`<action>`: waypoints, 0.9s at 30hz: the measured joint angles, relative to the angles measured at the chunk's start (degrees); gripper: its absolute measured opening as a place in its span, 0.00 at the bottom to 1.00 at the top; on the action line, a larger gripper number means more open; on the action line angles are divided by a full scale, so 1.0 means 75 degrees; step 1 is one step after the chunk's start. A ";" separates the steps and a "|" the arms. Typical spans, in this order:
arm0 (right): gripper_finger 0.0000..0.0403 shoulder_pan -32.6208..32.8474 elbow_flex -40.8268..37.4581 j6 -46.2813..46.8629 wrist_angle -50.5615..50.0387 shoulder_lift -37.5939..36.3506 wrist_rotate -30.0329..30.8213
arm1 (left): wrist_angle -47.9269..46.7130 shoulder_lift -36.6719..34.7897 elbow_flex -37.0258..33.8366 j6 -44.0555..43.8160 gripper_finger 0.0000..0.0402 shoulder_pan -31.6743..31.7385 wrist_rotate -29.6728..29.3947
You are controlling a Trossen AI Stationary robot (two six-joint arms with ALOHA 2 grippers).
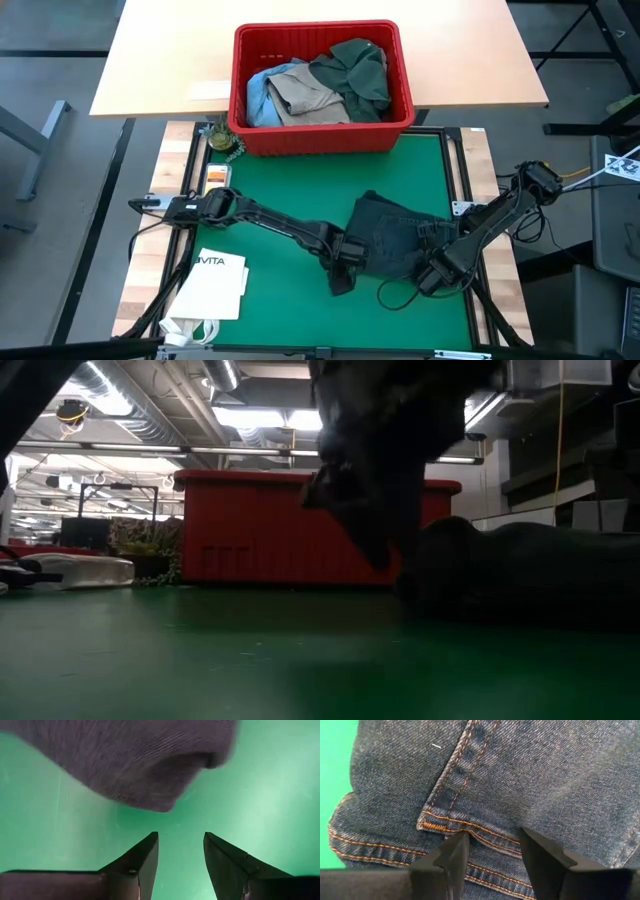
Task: Fold Laundry from Bin
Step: Fold the dark blue pants
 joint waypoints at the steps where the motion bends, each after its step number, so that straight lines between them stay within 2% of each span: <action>1: 0.45 0.0000 0.0000 0.0000 0.0000 0.0000 0.0000 | 0.0133 0.0000 -0.0107 -0.0150 0.38 0.0003 0.0006; 8: 0.45 0.0000 0.0003 0.0000 0.0003 0.0000 0.0003 | 0.1394 0.0000 -0.0629 -0.0495 0.36 0.0017 0.0025; 12: 0.45 0.0000 0.0003 -0.0003 0.0000 0.0000 0.0006 | 0.1645 0.0000 -0.0646 -0.0674 0.34 0.0070 0.0029; 21: 0.45 0.0000 0.0003 -0.0003 0.0003 0.0000 0.0015 | 0.1525 0.0000 -0.0646 -0.0680 0.34 0.0299 -0.0038; 27: 0.45 -0.0006 0.0006 -0.0003 0.0023 0.0000 0.0028 | 0.0752 0.0000 -0.0646 -0.0677 0.34 0.0417 -0.0252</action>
